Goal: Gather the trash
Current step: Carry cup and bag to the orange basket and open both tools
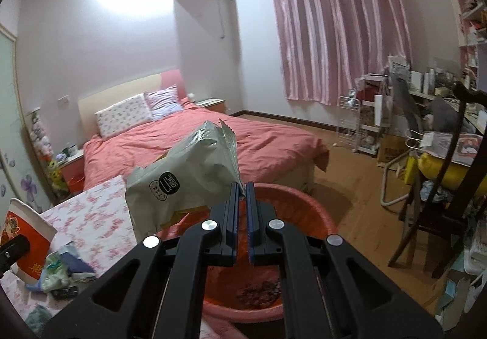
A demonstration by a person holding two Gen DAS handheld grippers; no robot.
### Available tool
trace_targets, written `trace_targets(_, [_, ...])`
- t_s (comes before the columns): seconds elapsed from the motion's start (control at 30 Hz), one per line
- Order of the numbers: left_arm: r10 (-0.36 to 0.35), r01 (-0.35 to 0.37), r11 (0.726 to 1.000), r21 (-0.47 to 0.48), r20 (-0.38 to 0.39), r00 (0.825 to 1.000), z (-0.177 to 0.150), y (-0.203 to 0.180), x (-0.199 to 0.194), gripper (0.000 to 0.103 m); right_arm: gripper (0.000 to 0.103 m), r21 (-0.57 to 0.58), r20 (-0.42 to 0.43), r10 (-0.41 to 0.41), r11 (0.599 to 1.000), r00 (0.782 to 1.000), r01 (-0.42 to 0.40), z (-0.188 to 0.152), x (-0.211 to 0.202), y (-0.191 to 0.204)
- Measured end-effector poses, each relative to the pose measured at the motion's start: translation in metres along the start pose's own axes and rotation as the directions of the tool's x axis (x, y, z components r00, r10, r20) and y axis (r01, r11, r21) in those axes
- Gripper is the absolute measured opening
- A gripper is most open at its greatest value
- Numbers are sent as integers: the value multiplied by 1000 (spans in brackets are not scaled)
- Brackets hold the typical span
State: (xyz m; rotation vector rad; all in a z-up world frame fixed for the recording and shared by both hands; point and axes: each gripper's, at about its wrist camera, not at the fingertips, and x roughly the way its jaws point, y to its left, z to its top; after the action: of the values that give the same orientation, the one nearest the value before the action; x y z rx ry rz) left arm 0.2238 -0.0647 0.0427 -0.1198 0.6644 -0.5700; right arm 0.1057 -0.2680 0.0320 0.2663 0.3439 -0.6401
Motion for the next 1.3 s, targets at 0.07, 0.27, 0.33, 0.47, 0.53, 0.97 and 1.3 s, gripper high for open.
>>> trace_targets(0.07, [-22, 23, 1000, 13, -5, 1000, 0, -14, 11, 61, 5, 15, -3, -11, 1000, 1000, 11, 1, 5, -9])
trace_targets(0.27, [-90, 92, 995, 46, -41, 995, -6, -58, 51, 61, 5, 58, -15, -42, 997, 999, 42, 0, 19, -35])
trace_targets(0.33, [-109, 113, 992, 57, -58, 992, -9, -74, 66, 61, 5, 71, -20, -49, 996, 999, 50, 0, 27, -46])
trace_targets(0.47, [-139, 146, 986, 75, -94, 986, -15, -99, 90, 61, 5, 90, -32, -60, 994, 998, 63, 0, 37, -57])
trace_targets(0.53, [-150, 159, 984, 82, -113, 982, -16, -109, 104, 62, 5, 97, -40, -61, 993, 997, 65, 0, 43, -62])
trace_targets(0.97, [-76, 91, 995, 50, -243, 967, -41, -96, 161, 75, 42, 38, -114, -44, 998, 993, 49, -14, 61, -67])
trace_targets(1.3, [37, -30, 999, 36, -197, 980, -37, -42, 105, 80, 66, -58, -73, 30, 998, 997, -34, -6, 28, -25])
